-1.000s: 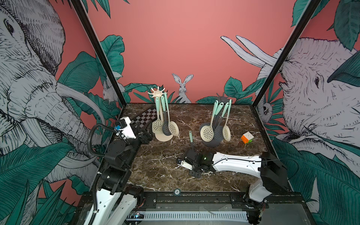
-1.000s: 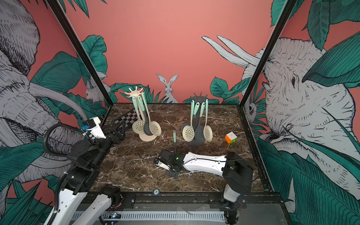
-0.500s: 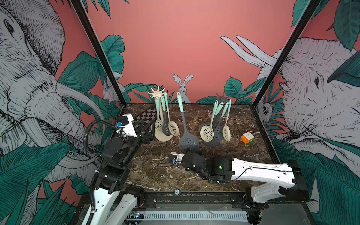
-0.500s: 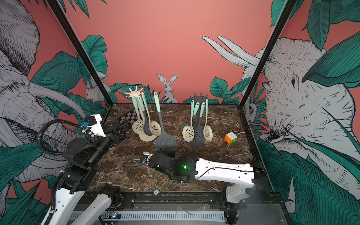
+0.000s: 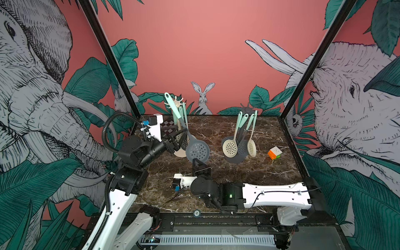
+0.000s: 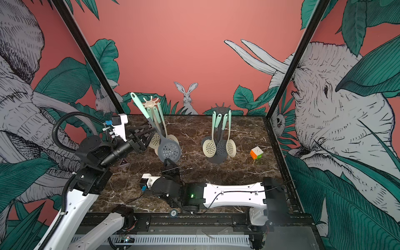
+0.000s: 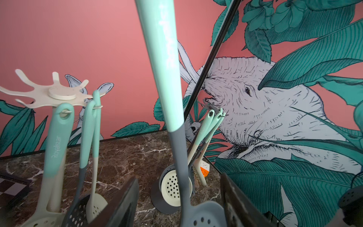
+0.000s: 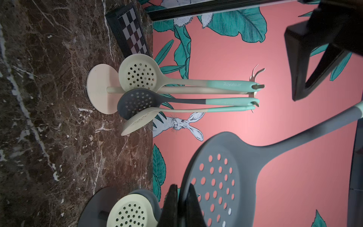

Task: Hang the skimmer on the kitchen utensil rack
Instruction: Pick up the skimmer from the center of the board.

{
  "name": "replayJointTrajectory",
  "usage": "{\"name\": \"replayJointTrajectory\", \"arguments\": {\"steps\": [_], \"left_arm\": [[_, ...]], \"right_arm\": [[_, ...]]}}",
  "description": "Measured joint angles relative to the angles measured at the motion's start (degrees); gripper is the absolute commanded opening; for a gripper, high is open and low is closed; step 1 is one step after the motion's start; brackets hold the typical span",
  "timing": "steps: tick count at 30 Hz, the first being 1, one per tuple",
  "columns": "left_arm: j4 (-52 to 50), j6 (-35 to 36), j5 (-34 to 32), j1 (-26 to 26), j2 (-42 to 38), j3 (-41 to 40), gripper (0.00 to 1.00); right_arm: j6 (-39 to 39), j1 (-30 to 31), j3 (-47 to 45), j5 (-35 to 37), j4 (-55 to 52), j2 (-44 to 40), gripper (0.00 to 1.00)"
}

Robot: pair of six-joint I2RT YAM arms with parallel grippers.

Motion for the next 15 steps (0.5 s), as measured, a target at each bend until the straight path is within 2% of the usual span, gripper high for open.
{"name": "replayJointTrajectory", "arguments": {"steps": [3,12,15], "left_arm": [[2.6,-1.4,0.9,0.0,0.1,-0.5,0.62],[8.7,-5.3,2.6,0.0,3.2,-2.5,0.41],[9.9,-6.2,2.9,0.0,4.2,-2.7,0.29]], "right_arm": [[-1.1,0.1,0.0,0.0,1.9,0.3,0.00],[-1.6,1.0,1.9,-0.5,4.5,0.6,0.00],[-1.4,1.2,1.9,-0.8,4.8,0.9,0.00]]}}
